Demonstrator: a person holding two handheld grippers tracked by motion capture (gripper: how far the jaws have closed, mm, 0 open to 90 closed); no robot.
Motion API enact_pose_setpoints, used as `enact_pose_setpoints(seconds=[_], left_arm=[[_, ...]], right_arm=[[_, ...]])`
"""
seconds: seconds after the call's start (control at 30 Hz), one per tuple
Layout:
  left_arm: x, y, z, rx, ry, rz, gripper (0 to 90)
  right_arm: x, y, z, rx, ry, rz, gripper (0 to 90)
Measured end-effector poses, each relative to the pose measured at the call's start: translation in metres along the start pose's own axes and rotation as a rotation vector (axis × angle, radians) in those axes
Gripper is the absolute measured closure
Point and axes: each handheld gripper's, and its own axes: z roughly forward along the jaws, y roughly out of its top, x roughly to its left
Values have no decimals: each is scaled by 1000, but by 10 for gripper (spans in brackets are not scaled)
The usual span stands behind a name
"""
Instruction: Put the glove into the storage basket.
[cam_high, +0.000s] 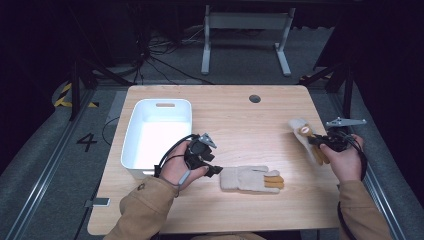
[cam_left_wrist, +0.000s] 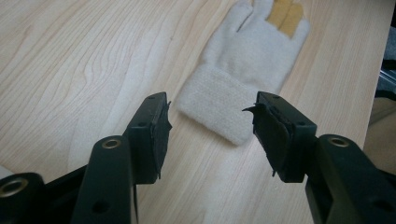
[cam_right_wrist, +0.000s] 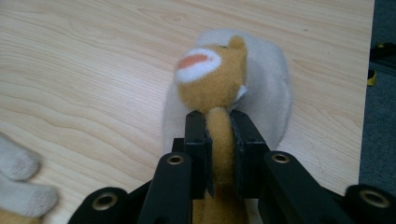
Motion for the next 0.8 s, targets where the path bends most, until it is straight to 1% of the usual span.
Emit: enact_pose_setpoints(seconds=[0.03, 0.07, 0.13, 0.17, 0.2, 0.27, 0.33, 0.37, 0.43, 0.53, 0.6, 0.63, 0.7, 0.73, 0.8], left_arm=[[0, 1, 0, 1, -1, 1, 466], [0, 2, 0, 1, -1, 7, 466], [0, 2, 0, 1, -3, 7, 466], [0, 3, 0, -1, -3, 10, 466], [0, 3, 0, -1, -3, 10, 466], [0, 4, 0, -6, -3, 11, 466], [0, 5, 0, -4, -2, 17, 467], [0, 5, 0, -4, -3, 17, 469], [0, 6, 0, -1, -5, 17, 470], [-1, 7, 1, -3, 9, 28, 475], [-1, 8, 2, -4, 18, 30, 475], [-1, 9, 2, -9, 23, 31, 467], [0, 9, 3, -11, 22, 28, 460], [0, 9, 3, -15, 22, 28, 460], [0, 10, 3, -22, 21, 34, 449]], right_arm=[[1, 1, -3, -2, 6, -3, 794], [5, 3, -9, -12, 24, -16, 794], [6, 3, -10, -17, 32, -21, 794], [11, 6, -16, -33, 68, -45, 794], [11, 6, -16, -33, 68, -45, 794], [14, 7, -21, -42, 103, -53, 793], [18, 8, -25, -43, 128, -81, 793], [23, 9, -28, -45, 142, -103, 793], [26, 10, -30, -47, 149, -111, 793], [35, 13, -35, -52, 172, -138, 793], [41, 14, -38, -55, 193, -148, 793], [46, 15, -40, -57, 208, -164, 793], [51, 16, -41, -55, 218, -176, 793], [51, 16, -41, -55, 218, -176, 793], [58, 17, -41, -53, 244, -196, 793]])
